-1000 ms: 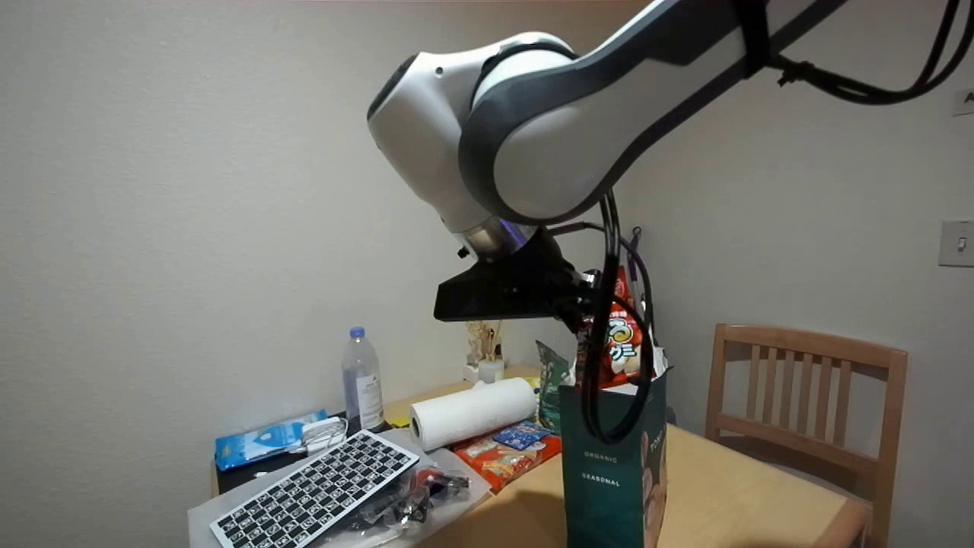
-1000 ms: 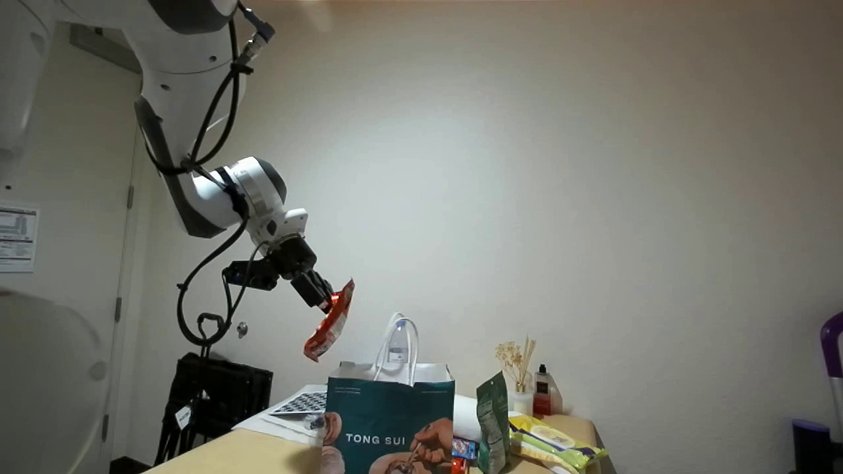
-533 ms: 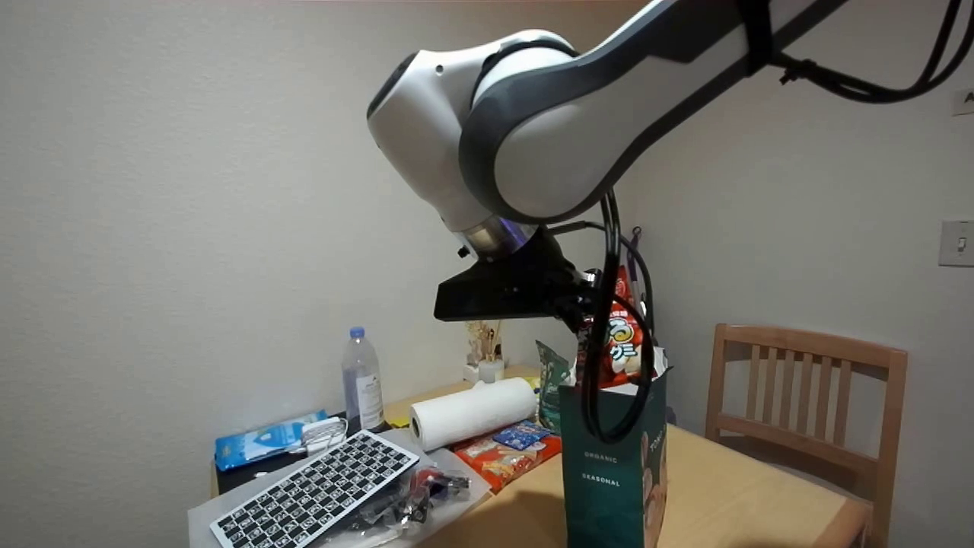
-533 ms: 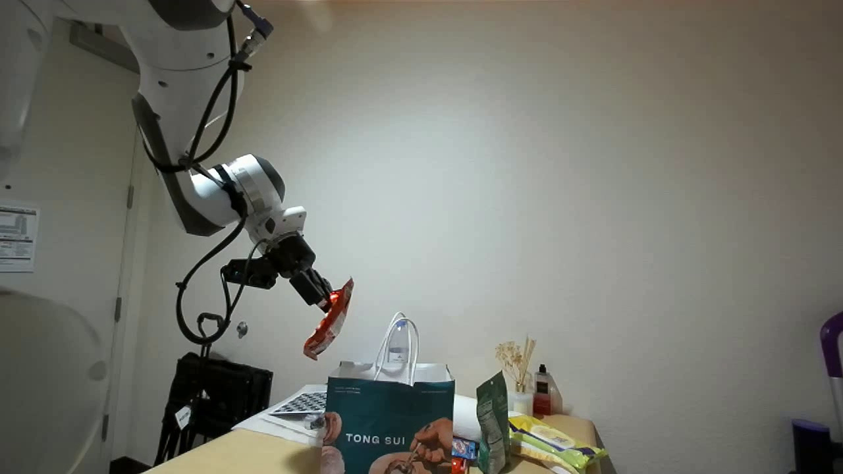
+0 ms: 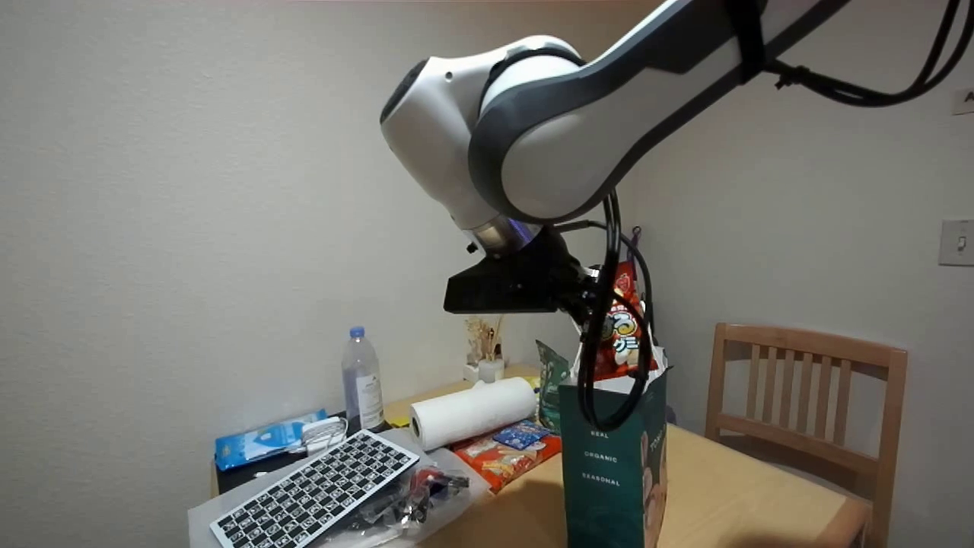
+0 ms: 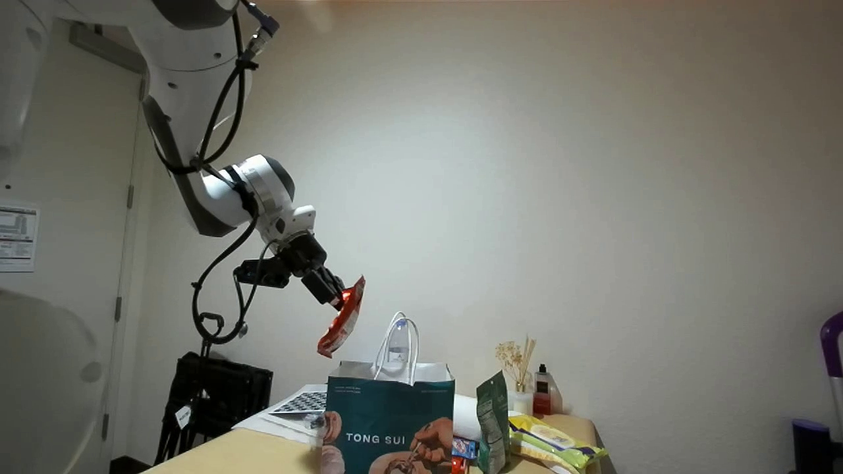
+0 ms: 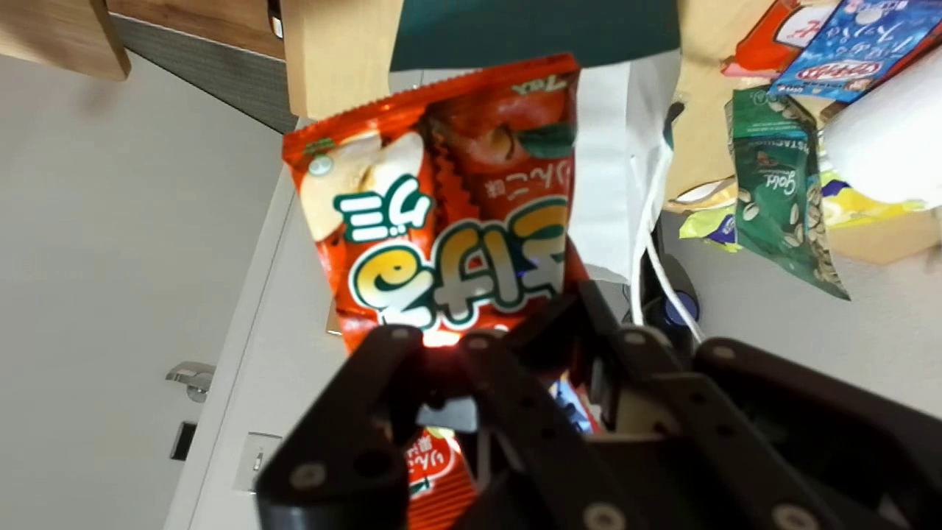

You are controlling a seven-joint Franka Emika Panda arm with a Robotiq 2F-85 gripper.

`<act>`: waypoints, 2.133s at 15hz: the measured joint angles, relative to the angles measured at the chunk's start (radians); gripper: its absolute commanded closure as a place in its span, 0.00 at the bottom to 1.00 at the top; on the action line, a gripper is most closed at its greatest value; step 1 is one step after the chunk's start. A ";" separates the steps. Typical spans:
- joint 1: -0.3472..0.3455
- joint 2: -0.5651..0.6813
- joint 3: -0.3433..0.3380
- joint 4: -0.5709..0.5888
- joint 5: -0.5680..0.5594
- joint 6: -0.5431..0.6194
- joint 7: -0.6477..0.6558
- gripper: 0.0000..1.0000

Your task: Put the red wrapper in the bag

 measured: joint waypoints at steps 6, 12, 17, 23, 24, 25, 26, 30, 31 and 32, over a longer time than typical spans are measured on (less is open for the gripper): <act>-0.085 0.017 -0.056 -0.006 0.000 0.102 0.002 0.99; -0.146 0.114 -0.105 -0.007 0.002 0.297 -0.021 0.99; -0.151 0.169 -0.118 -0.005 0.007 0.354 -0.047 0.99; -0.147 0.178 -0.118 0.005 0.021 0.353 -0.068 0.45; -0.144 0.177 -0.118 0.009 0.022 0.351 -0.069 0.38; -0.138 0.177 -0.117 0.014 0.025 0.344 -0.069 0.33; -0.131 0.177 -0.114 0.023 0.028 0.328 -0.069 0.25; -0.070 0.153 -0.080 0.077 0.038 0.190 -0.068 0.00; -0.051 0.142 -0.067 0.092 0.040 0.151 -0.066 0.00; -0.031 0.129 -0.052 0.107 0.041 0.112 -0.064 0.00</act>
